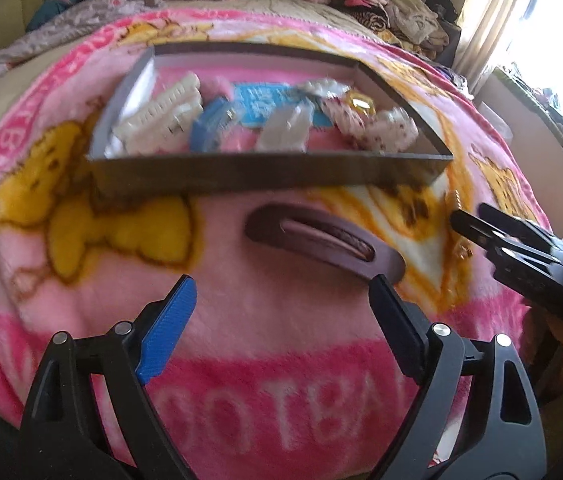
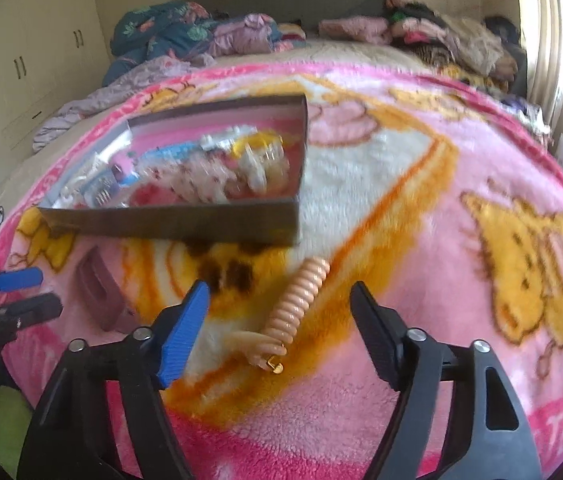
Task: Organize jewelry
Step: 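Move the right tool to the coiled peach hair tie while the left tool approaches the brown barrette, then grasp the coiled peach hair tie with the right tool while the left tool grasps the brown barrette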
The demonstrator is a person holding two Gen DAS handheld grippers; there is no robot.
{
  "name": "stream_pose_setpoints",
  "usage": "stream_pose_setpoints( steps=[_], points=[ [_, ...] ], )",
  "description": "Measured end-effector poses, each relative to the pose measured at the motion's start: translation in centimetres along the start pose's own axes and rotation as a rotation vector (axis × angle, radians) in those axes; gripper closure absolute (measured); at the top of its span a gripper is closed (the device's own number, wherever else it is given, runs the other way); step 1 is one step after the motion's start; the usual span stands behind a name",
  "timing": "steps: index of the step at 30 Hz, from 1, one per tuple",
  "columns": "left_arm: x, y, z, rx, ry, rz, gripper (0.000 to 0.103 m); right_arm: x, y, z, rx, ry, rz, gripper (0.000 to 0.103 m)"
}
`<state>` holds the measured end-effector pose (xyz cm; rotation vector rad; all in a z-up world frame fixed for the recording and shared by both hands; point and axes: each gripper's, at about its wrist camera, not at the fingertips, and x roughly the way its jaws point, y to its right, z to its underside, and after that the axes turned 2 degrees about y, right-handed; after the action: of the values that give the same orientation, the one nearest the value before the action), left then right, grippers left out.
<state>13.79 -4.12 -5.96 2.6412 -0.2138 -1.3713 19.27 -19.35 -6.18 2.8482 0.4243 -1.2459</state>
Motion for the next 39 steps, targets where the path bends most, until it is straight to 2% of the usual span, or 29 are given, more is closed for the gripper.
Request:
stream_pose_setpoints(
  steps=[2,6,10,15,17,19,20,22,23,24,31,39],
  points=[
    [0.4,0.6,0.2,-0.002,-0.016,0.026,0.024,1.0,0.4,0.5,0.027,-0.028,-0.028,0.054],
    [1.4,1.5,0.1,-0.019,-0.041,0.060,0.024,1.3,0.1,1.4,0.011,-0.031,-0.078,0.068],
    [3.0,2.4,-0.7,-0.044,-0.060,0.080,0.024,0.4,0.0,1.6,-0.022,-0.011,-0.101,0.071],
    [4.5,2.7,-2.2,-0.114,-0.046,0.061,0.025,-0.6,1.1,1.7,-0.012,0.008,-0.099,0.072],
    [5.0,2.6,-2.7,-0.139,-0.039,0.038,0.031,-0.9,1.4,1.7,-0.009,0.013,-0.099,0.073],
    [5.4,2.6,-2.8,-0.144,-0.038,-0.002,0.046,-1.1,1.8,1.7,-0.005,0.017,-0.100,0.074],
    [5.4,2.6,-2.9,-0.144,-0.037,-0.010,0.049,-1.3,2.0,1.7,-0.003,0.019,-0.100,0.087],
    [5.2,2.7,-3.0,-0.128,-0.029,-0.030,0.065,-1.4,2.2,1.8,0.000,0.015,-0.109,0.086],
    [5.0,2.6,-3.0,-0.125,-0.023,-0.028,0.070,-1.4,2.2,1.8,-0.001,0.015,-0.109,0.086],
    [4.7,2.3,-3.0,-0.128,-0.022,-0.019,0.079,-1.4,2.2,1.8,-0.005,0.016,-0.109,0.086],
    [3.1,0.8,-2.2,-0.144,-0.022,0.058,0.089,-2.2,1.1,1.3,-0.030,0.030,-0.135,0.086],
    [0.3,0.2,-1.2,-0.092,0.013,0.069,0.097,-3.2,-1.5,0.0,-0.072,0.054,-0.169,0.086]
  ],
)
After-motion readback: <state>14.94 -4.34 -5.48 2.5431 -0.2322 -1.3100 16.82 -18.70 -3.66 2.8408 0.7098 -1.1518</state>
